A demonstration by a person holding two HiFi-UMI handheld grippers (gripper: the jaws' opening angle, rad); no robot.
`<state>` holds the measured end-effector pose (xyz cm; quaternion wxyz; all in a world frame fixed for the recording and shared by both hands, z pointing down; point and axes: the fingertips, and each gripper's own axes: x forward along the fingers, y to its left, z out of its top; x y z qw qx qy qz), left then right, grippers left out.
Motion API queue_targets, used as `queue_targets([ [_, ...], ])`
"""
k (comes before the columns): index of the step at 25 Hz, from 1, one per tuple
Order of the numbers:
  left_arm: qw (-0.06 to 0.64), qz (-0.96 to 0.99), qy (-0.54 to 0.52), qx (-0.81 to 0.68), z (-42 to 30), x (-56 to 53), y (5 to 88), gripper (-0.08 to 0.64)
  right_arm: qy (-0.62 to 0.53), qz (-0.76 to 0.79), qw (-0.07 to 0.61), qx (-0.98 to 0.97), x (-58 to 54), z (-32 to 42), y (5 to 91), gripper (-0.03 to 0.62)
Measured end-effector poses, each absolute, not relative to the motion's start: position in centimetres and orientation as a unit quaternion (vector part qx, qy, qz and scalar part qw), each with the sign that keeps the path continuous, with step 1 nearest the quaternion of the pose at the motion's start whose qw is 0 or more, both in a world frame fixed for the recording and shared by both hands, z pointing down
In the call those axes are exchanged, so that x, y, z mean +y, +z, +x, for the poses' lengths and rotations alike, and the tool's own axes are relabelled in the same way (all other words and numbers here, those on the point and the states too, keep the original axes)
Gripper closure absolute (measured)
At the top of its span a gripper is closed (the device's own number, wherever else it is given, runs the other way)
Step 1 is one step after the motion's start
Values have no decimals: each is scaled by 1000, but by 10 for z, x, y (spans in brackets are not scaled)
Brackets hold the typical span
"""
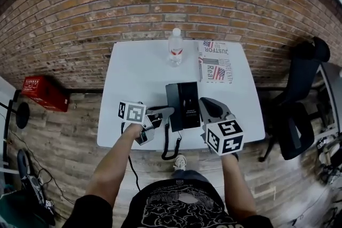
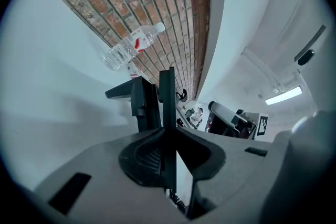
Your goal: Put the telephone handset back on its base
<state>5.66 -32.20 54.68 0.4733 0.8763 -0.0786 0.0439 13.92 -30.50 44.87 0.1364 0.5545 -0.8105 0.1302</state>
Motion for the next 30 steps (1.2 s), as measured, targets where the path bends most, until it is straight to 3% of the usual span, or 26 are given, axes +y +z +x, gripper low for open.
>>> queue_targets([
  [30,533,843,55,-40,68,-338,575,486,149,536,156,-816,-335,144,471,591],
])
